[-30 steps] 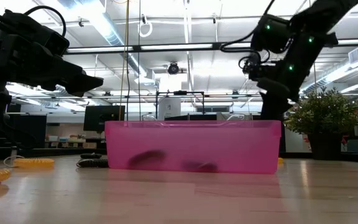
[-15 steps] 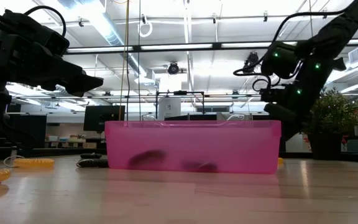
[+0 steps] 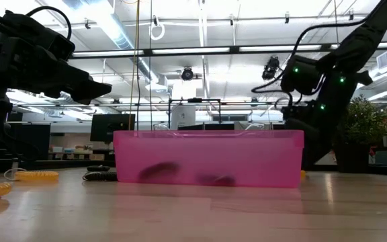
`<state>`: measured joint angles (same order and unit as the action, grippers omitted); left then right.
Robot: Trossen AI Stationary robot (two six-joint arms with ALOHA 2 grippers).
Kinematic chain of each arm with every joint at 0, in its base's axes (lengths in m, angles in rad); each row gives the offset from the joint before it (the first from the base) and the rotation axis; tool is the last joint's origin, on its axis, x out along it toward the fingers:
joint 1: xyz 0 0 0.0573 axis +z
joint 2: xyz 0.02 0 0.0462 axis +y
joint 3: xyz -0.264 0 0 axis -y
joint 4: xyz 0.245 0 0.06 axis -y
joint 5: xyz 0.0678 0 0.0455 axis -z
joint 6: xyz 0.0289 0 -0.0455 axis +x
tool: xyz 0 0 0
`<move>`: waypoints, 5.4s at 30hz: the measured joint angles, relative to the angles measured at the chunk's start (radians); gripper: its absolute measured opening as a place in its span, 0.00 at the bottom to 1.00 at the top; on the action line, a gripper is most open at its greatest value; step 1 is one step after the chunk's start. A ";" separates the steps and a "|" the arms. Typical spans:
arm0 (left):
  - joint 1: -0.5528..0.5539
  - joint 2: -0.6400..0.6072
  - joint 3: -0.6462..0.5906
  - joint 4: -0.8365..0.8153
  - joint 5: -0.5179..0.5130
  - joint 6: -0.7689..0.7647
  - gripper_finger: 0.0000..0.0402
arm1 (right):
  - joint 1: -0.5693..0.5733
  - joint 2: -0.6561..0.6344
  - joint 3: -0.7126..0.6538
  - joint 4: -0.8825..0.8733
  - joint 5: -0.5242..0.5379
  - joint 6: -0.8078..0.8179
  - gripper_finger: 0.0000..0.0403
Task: Sort spring keychains
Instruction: Put the orange spring keychain into the transparent bin
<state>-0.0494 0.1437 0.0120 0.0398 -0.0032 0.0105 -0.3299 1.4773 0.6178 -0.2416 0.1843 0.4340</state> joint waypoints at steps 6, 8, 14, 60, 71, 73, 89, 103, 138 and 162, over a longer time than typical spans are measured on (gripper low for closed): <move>0.000 0.000 0.000 0.000 0.000 0.000 0.84 | -0.033 0.056 0.006 0.007 -0.054 0.038 0.39; 0.000 0.000 0.000 0.000 0.000 0.000 0.84 | -0.039 0.059 0.007 0.004 -0.055 0.054 0.39; 0.000 0.000 0.000 0.000 0.000 0.000 0.84 | -0.049 0.061 0.006 0.001 -0.054 0.098 0.38; 0.000 0.000 0.000 0.000 0.000 0.000 0.84 | -0.160 0.078 0.008 -0.089 -0.059 0.174 0.06; 0.000 0.000 0.000 0.000 0.000 0.000 0.84 | -0.160 0.039 0.022 -0.146 -0.043 0.099 0.00; 0.000 0.000 0.000 0.000 0.000 0.000 0.84 | -0.152 0.018 0.036 -0.216 0.001 0.099 0.00; 0.000 0.000 0.000 0.000 0.000 0.000 0.84 | 0.016 -0.234 0.089 -0.139 0.410 0.048 0.00; 0.000 0.000 0.000 0.000 0.000 0.000 0.84 | 0.181 -0.221 0.090 0.501 0.402 -0.275 0.00; 0.000 0.000 0.000 0.000 0.000 0.000 0.84 | 0.159 -0.097 0.092 0.648 0.215 -0.230 0.20; 0.000 0.000 0.000 0.000 0.000 0.000 0.84 | 0.227 -0.098 0.092 0.741 0.215 -0.285 0.41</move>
<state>-0.0494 0.1436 0.0120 0.0399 -0.0029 0.0105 -0.1024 1.3788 0.7097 0.4992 0.3990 0.1488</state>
